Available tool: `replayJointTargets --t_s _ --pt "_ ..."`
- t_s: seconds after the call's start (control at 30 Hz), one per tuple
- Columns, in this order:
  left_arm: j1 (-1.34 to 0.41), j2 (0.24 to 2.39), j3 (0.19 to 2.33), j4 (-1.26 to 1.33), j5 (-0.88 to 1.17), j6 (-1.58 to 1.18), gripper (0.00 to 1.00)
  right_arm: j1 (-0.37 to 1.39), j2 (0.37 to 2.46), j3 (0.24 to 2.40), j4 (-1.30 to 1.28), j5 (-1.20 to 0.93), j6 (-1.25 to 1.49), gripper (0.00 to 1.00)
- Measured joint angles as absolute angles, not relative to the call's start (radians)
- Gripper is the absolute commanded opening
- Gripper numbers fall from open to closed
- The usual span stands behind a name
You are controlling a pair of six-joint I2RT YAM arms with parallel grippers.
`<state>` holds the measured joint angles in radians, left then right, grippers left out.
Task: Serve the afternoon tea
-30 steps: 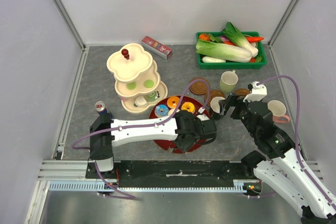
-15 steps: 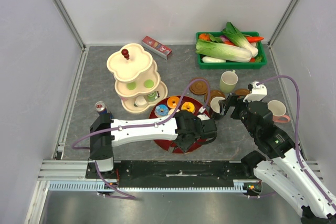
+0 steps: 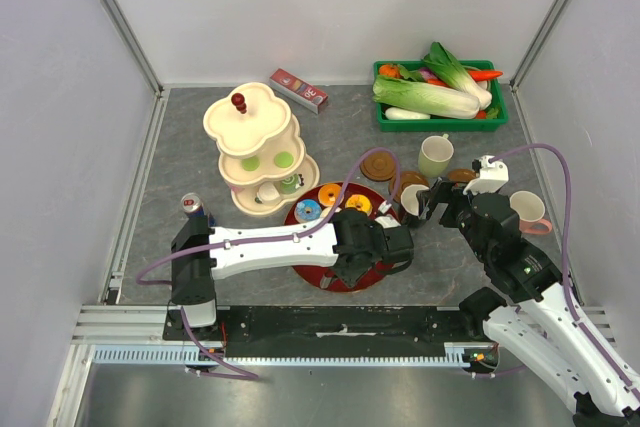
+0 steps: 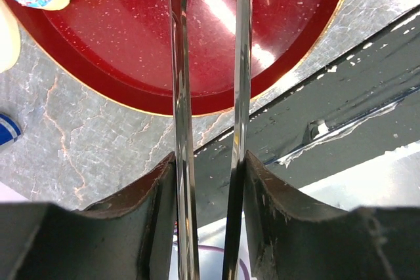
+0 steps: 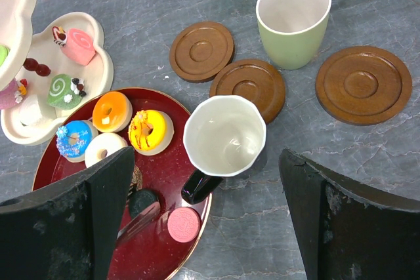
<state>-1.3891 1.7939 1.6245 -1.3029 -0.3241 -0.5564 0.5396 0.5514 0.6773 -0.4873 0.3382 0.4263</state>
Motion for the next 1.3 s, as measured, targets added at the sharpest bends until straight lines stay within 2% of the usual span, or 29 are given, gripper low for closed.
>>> replayJointTargets --t_s 0.4,0.83,1.3 --pt "-1.386 1.758 1.68 -1.338 -0.448 -0.598 0.47 0.54 0.551 0.677 -0.487 0.339 0.426 0.98" --pt "-1.272 1.57 1.688 -1.348 -0.576 -0.708 0.47 0.539 0.551 0.677 -0.487 0.342 0.43 0.98" --pt "-1.07 1.334 1.51 -1.36 -0.585 -0.816 0.47 0.54 0.542 0.677 -0.487 0.342 0.434 0.98"
